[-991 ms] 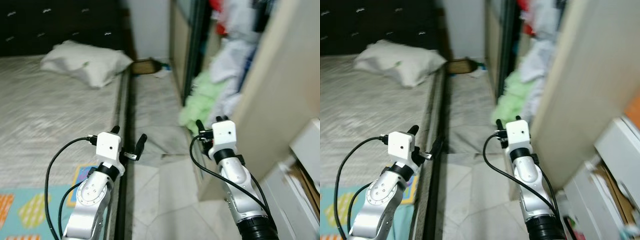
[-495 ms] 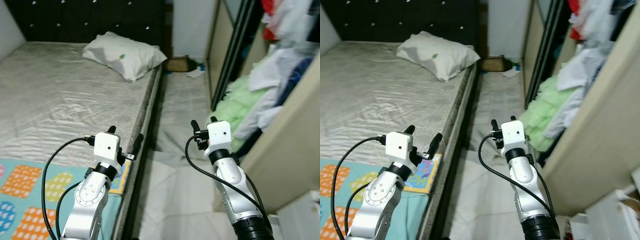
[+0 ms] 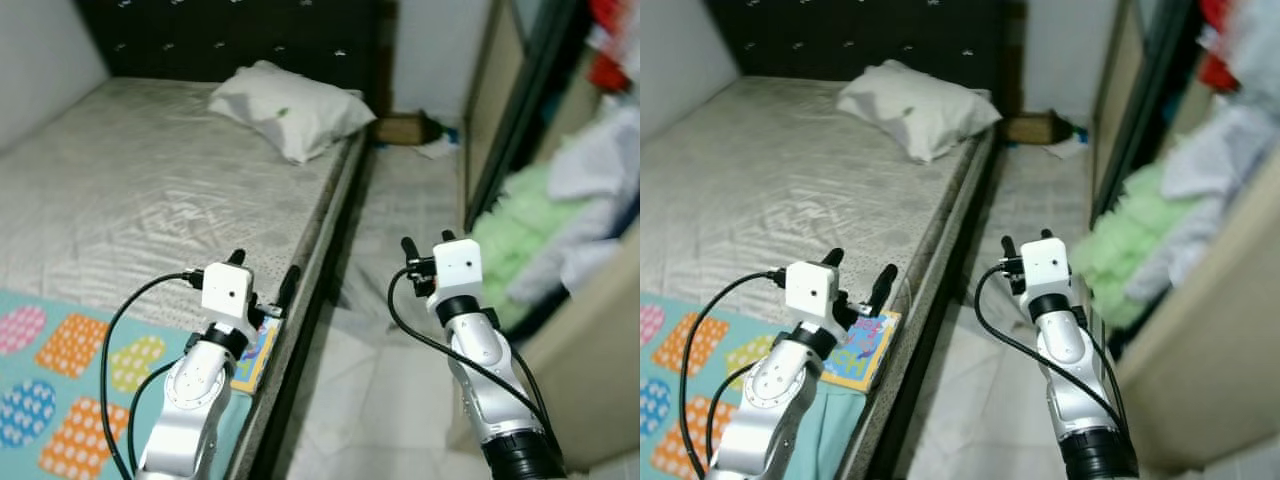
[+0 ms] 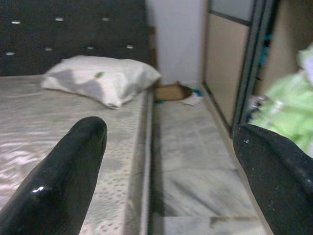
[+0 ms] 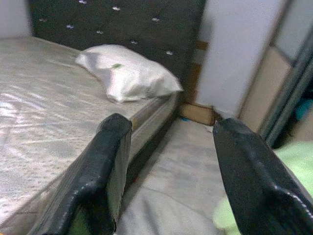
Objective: Clean up the room
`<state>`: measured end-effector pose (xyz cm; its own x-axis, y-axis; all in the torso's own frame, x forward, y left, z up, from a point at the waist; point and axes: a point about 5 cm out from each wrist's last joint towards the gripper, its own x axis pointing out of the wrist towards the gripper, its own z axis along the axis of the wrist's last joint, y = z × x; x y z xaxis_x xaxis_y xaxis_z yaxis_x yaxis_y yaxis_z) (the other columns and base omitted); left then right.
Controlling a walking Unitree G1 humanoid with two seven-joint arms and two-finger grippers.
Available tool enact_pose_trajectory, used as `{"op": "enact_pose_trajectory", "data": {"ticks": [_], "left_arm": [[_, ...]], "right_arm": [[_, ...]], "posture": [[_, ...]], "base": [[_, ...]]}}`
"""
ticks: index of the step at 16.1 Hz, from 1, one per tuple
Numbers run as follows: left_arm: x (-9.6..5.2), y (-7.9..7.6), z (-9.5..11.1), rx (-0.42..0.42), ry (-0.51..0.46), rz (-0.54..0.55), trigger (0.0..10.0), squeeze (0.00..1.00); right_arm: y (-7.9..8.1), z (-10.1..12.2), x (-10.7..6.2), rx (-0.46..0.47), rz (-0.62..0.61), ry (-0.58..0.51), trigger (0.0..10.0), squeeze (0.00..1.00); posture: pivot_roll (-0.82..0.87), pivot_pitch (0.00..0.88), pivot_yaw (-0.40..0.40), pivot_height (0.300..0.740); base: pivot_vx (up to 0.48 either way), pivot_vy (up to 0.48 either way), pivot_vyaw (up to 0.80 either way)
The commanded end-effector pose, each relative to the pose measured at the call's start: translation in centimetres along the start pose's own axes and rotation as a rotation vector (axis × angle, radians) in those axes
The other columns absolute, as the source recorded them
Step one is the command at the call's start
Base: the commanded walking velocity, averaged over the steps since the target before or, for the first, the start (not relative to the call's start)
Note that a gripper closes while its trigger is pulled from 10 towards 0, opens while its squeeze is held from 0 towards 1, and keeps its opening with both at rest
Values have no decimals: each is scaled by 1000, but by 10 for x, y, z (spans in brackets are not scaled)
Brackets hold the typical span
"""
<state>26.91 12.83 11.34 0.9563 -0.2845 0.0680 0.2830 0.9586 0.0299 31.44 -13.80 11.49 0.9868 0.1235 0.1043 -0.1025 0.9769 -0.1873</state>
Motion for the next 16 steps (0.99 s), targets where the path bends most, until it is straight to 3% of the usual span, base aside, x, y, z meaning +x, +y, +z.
{"op": "enact_pose_trajectory", "data": {"ticks": [1, 16], "left_arm": [[-2, 4, -1, 13, 10, 18, 10000, 0], [1, 4, -1, 1, 1, 29, 10000, 0]], "right_arm": [[6, 2, 1, 5, 16, -7, 10000, 0], [8, 4, 4, -7, 24, -20, 10000, 0]], "posture": [[-36, 88, 25, 740], [-39, 85, 21, 740]], "base": [[0, 0, 569], [0, 0, 600]]}}
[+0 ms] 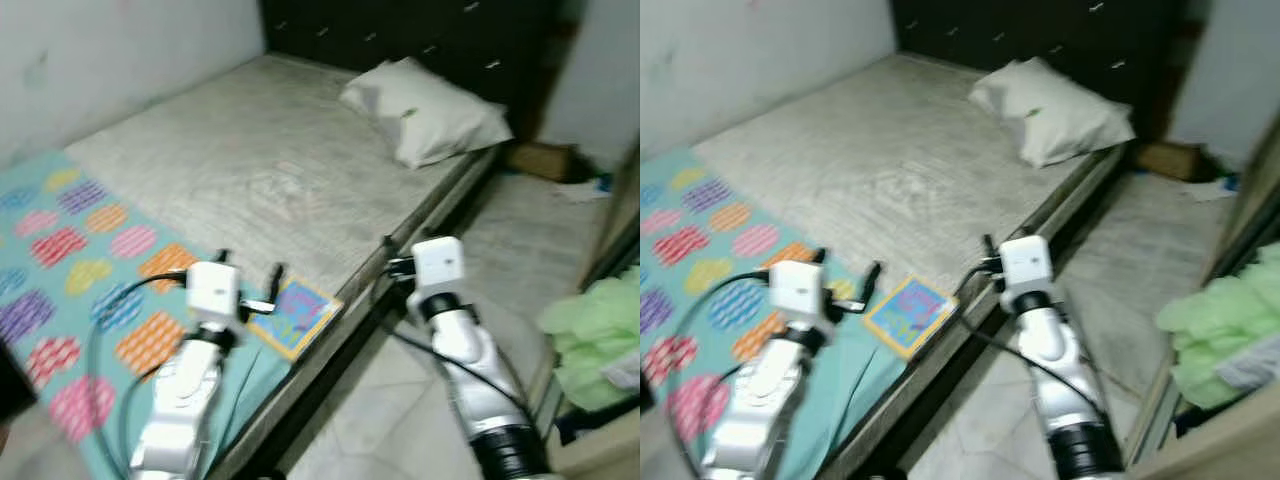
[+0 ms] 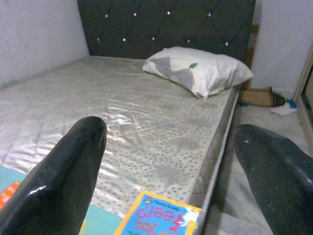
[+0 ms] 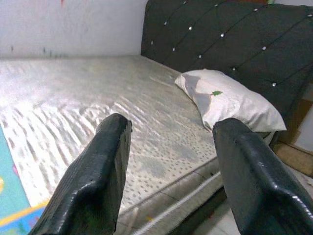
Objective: Clean up the room
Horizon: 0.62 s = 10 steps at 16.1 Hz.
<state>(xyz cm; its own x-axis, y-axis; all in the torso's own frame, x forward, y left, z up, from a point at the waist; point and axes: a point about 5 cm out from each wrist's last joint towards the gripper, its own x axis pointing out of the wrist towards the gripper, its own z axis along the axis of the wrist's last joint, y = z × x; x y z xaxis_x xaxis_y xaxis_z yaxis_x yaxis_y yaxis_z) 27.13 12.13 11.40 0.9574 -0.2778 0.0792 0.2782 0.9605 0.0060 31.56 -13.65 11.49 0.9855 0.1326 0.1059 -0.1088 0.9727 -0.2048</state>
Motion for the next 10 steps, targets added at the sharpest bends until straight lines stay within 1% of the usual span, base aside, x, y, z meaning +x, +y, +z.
{"op": "enact_pose_trajectory", "data": {"ticks": [1, 10], "left_arm": [[-2, 9, -1, 24, 12, 22, 10000, 0], [-2, 9, -2, 25, 24, 8, 10000, 0]], "right_arm": [[7, 4, 3, 9, 15, -17, 10000, 0], [7, 4, 3, 1, 17, -17, 10000, 0]], "posture": [[-39, 85, 19, 740], [-43, 88, 20, 740]], "base": [[0, 0, 800], [0, 0, 800]]}}
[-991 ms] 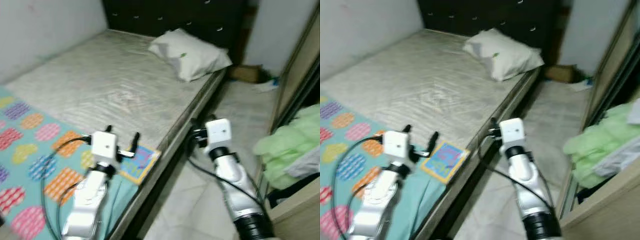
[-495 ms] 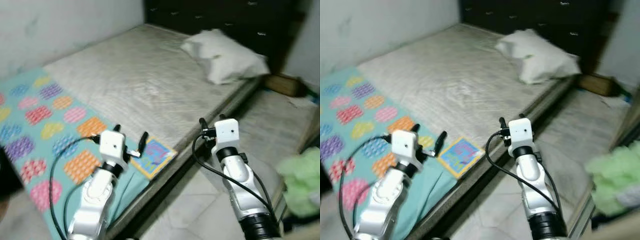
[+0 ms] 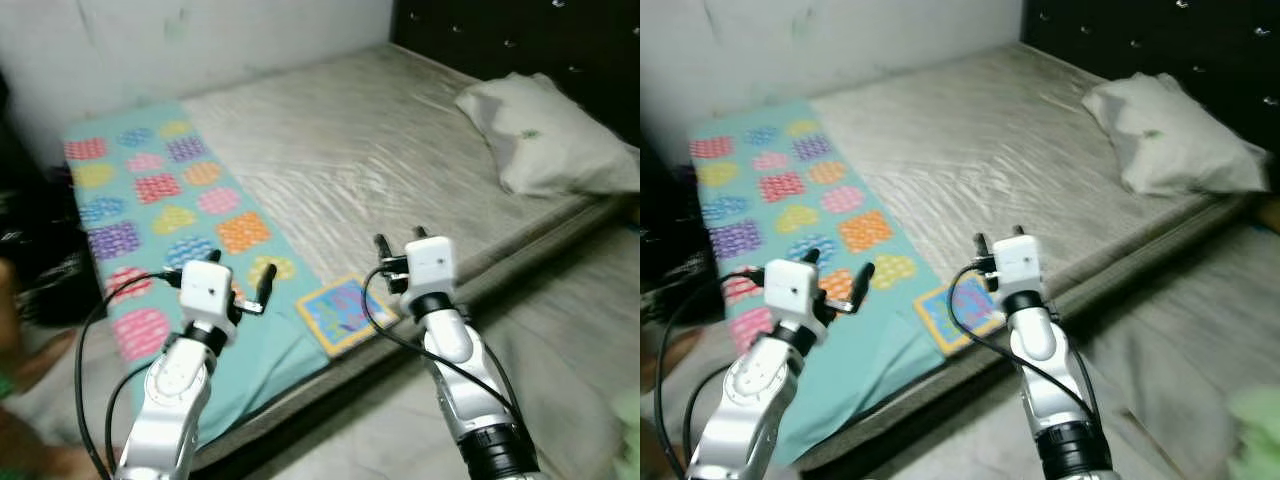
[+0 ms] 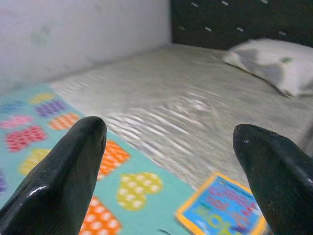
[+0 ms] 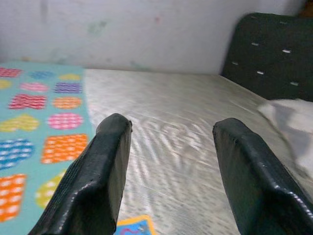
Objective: Clean up the room
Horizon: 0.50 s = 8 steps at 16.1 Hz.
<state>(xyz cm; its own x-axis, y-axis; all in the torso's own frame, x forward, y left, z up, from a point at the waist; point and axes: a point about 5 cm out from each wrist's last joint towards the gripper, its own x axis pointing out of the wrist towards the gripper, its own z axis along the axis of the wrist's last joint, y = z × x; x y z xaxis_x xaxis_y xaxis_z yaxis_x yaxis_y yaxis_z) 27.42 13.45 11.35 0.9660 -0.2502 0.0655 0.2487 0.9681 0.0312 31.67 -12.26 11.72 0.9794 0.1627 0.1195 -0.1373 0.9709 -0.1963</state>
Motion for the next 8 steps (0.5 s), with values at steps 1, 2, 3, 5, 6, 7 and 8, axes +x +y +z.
{"op": "enact_pose_trajectory", "data": {"ticks": [1, 2, 3, 5, 6, 7, 8], "left_arm": [[-1, -4, -2, -3, 10, -21, 10000, 0], [-1, -5, -2, -4, 12, -23, 10000, 0], [-1, -5, -2, -4, 13, -24, 10000, 0], [-1, -4, -2, -5, 16, -24, 10000, 0], [-1, -4, -3, -7, 21, -26, 10000, 0], [-1, -4, -3, -7, 22, -28, 10000, 0], [0, -4, -3, -7, 22, -29, 10000, 0]], "right_arm": [[-6, 0, 0, -11, -10, 2, 10000, 0], [-6, 0, 0, -10, -10, 2, 10000, 0], [-6, 0, 0, -9, -11, 2, 10000, 0], [-6, 0, 0, -7, -12, 0, 10000, 0], [-5, 0, 0, -8, -10, -1, 10000, 0], [-5, 0, 1, -9, -9, -1, 10000, 0], [-6, 1, 1, -8, -9, -2, 10000, 0]], "posture": [[-43, 88, 20, 740], [-43, 88, 20, 740], [-43, 88, 20, 740], [-43, 94, 19, 740], [-43, 94, 19, 740], [-43, 89, 18, 740], [-44, 89, 18, 740]], "base": [[0, 0, 800], [0, 0, 800], [0, 0, 800], [0, 0, 800], [0, 0, 800], [0, 0, 800], [0, 0, 800]]}}
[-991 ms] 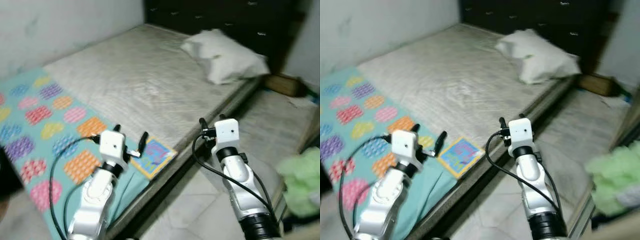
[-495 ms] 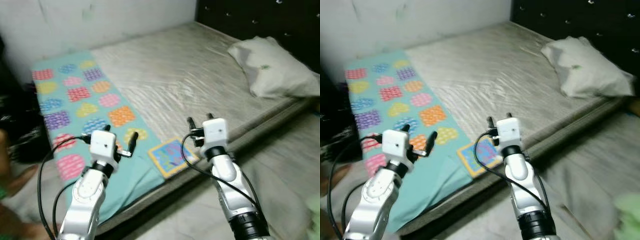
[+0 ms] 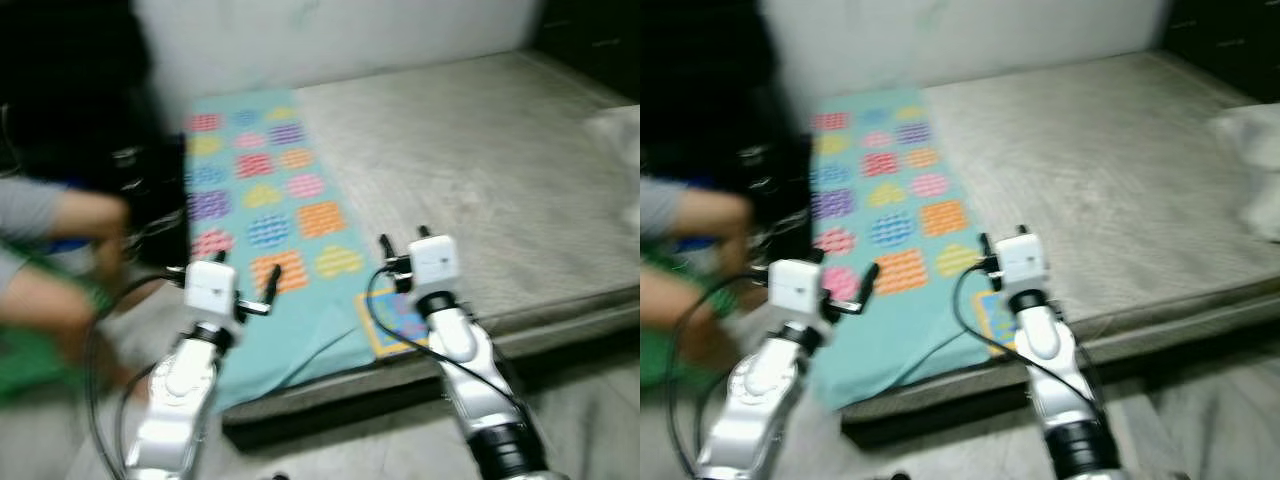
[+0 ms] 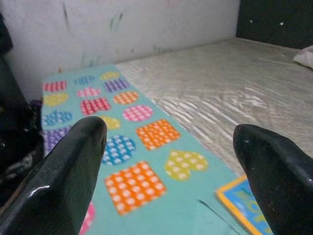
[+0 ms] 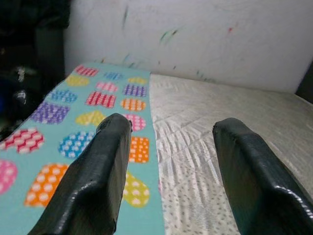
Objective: Clean up the room
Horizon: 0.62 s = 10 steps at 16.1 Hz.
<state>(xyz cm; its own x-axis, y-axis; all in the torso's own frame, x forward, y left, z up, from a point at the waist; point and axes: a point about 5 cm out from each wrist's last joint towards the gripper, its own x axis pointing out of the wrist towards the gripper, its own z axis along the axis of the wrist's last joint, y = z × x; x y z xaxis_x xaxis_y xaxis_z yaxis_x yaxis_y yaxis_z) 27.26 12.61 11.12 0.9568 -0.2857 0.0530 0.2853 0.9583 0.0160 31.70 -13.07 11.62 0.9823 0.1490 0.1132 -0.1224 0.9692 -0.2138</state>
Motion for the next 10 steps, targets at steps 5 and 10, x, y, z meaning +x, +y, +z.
{"op": "enact_pose_trajectory", "data": {"ticks": [5, 10], "left_arm": [[-2, 3, 0, -11, 3, -10, 10000, 0], [-3, -1, 2, -29, -10, -61, 10000, 0]], "right_arm": [[2, 2, 1, 15, -1, -11, 10000, 0], [1, 2, 1, 27, -5, -9, 10000, 0]], "posture": [[-45, 88, 19, 740], [-45, 87, 22, 740]], "base": [[0, 0, 800], [0, 0, 0]]}}
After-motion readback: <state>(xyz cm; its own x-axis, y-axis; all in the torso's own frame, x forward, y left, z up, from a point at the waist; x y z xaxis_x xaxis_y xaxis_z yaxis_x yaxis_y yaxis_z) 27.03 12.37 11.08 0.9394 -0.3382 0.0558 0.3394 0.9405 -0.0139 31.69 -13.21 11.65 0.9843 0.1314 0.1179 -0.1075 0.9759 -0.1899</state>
